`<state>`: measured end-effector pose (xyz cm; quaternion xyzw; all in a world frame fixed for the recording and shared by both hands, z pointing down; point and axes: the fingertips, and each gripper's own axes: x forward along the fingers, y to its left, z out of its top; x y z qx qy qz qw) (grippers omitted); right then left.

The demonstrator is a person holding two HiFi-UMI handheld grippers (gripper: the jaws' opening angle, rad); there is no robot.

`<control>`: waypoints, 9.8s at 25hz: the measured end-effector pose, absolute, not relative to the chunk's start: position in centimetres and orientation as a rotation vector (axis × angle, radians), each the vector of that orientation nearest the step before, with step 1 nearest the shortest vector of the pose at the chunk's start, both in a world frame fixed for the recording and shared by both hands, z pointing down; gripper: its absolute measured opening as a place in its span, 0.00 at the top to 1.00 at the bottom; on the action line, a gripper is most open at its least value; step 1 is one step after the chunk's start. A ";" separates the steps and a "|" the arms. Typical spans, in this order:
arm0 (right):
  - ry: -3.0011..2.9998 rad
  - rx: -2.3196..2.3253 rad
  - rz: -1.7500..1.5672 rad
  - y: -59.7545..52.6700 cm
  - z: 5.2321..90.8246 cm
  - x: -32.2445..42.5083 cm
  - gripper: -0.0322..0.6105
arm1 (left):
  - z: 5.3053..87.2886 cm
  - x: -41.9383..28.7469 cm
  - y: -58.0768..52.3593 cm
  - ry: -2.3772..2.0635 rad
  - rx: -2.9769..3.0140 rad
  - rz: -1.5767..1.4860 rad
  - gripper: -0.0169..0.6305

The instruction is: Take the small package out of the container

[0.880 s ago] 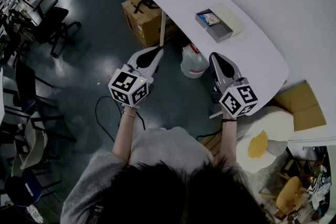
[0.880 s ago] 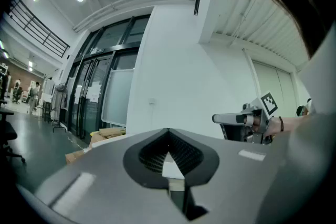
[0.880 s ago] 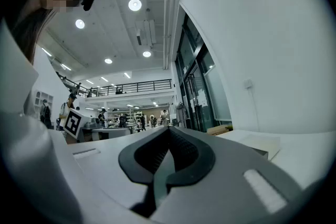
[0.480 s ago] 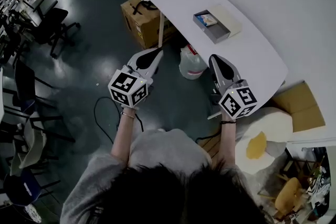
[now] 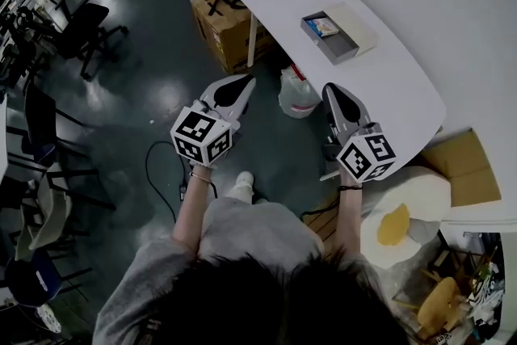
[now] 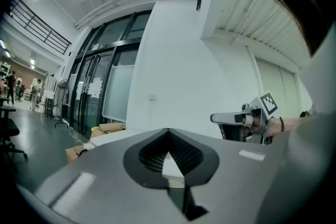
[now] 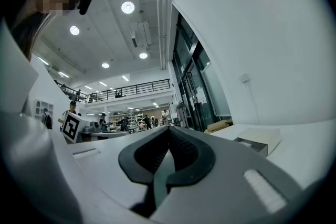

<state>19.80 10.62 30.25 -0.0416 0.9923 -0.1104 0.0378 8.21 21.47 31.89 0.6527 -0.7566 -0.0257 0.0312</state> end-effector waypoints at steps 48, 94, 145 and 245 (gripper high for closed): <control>3.008 -0.564 -0.469 -2.6 36.0 4.0 0.93 | 37.1 -8.3 3.8 -1.922 2.282 -0.065 0.99; 3.026 -0.703 -0.672 -22.9 39.9 -2.0 0.93 | 40.7 -11.8 -19.5 -1.648 2.356 0.008 0.99; 2.659 -1.095 -1.730 -26.5 54.0 -2.3 0.93 | 51.9 -10.5 -25.1 -0.943 2.393 0.285 0.99; 2.351 -0.566 -2.346 -23.7 53.5 -2.1 0.79 | 48.7 -11.8 -23.5 -1.047 2.411 0.205 0.99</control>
